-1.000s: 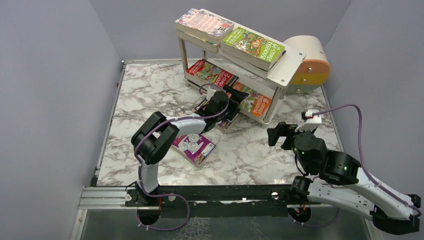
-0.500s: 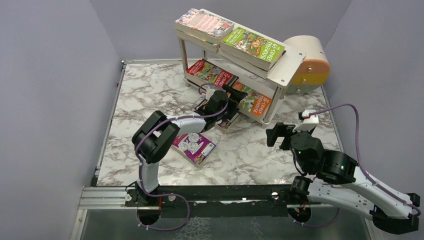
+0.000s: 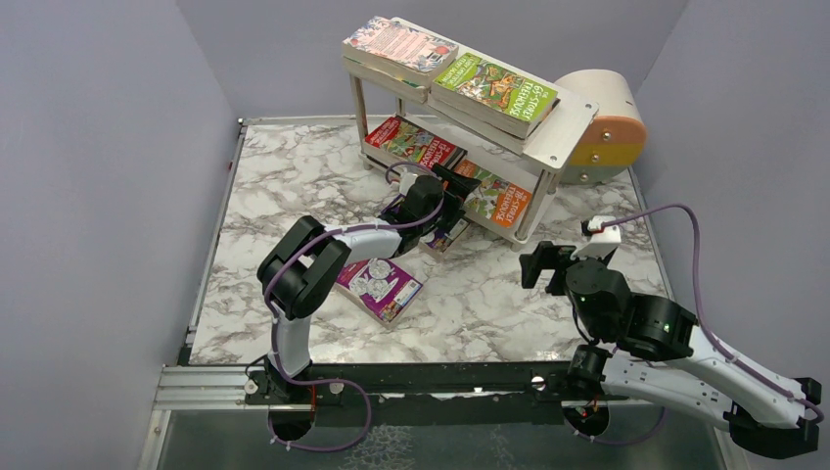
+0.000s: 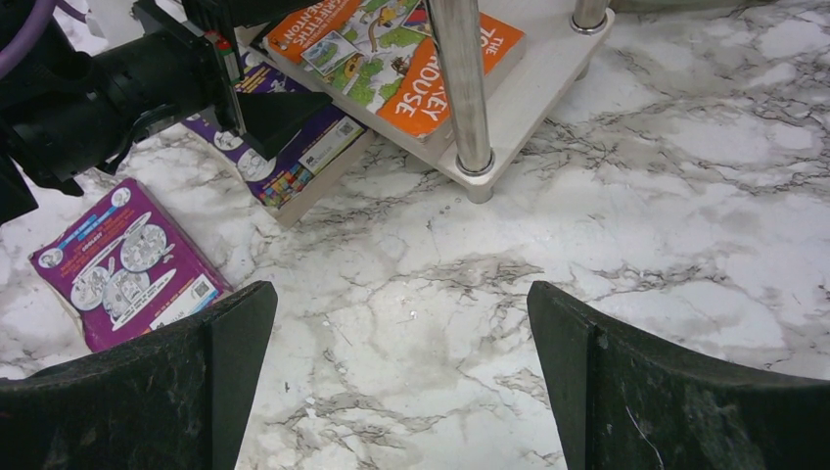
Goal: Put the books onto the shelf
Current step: Adjust the book on the shelf.
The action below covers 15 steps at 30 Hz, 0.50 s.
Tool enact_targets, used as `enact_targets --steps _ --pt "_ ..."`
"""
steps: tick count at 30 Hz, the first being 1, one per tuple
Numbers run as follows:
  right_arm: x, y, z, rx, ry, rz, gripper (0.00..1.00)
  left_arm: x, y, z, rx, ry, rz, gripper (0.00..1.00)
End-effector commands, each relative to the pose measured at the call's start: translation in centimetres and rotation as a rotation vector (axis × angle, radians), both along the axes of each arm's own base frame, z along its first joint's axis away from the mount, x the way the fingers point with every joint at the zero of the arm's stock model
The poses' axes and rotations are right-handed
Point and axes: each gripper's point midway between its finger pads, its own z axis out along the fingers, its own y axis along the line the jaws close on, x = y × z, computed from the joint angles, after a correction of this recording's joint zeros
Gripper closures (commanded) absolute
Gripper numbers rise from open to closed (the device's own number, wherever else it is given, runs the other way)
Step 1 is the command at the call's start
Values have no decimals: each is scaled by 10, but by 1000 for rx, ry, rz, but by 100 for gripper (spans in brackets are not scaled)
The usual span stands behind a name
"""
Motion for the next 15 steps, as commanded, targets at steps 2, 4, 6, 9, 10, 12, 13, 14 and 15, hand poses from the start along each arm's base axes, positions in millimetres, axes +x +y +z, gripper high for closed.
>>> enact_targets --steps 2,4,6,9,10,12,13,14,15 --pt "1 4 -2 20 7 -2 2 15 7 8 -4 -36 47 1" --pt "1 4 -3 20 9 -2 2 16 9 7 -4 -35 49 1" --pt "1 5 -3 21 10 -1 2 16 9 7 -4 -36 50 1" --pt "1 6 -4 21 12 1 2 18 11 7 -4 -35 53 1" --pt "1 6 -4 21 12 1 2 18 11 7 -3 -36 54 1" --pt "1 6 -4 20 13 1 2 18 11 7 -1 -36 53 1" --pt "1 7 -5 18 14 3 2 18 12 7 -1 -36 54 1" --pt "1 7 -6 17 15 3 2 18 13 6 1 -34 55 1" --pt "2 8 -6 16 17 4 2 17 15 5 3 -32 56 1"
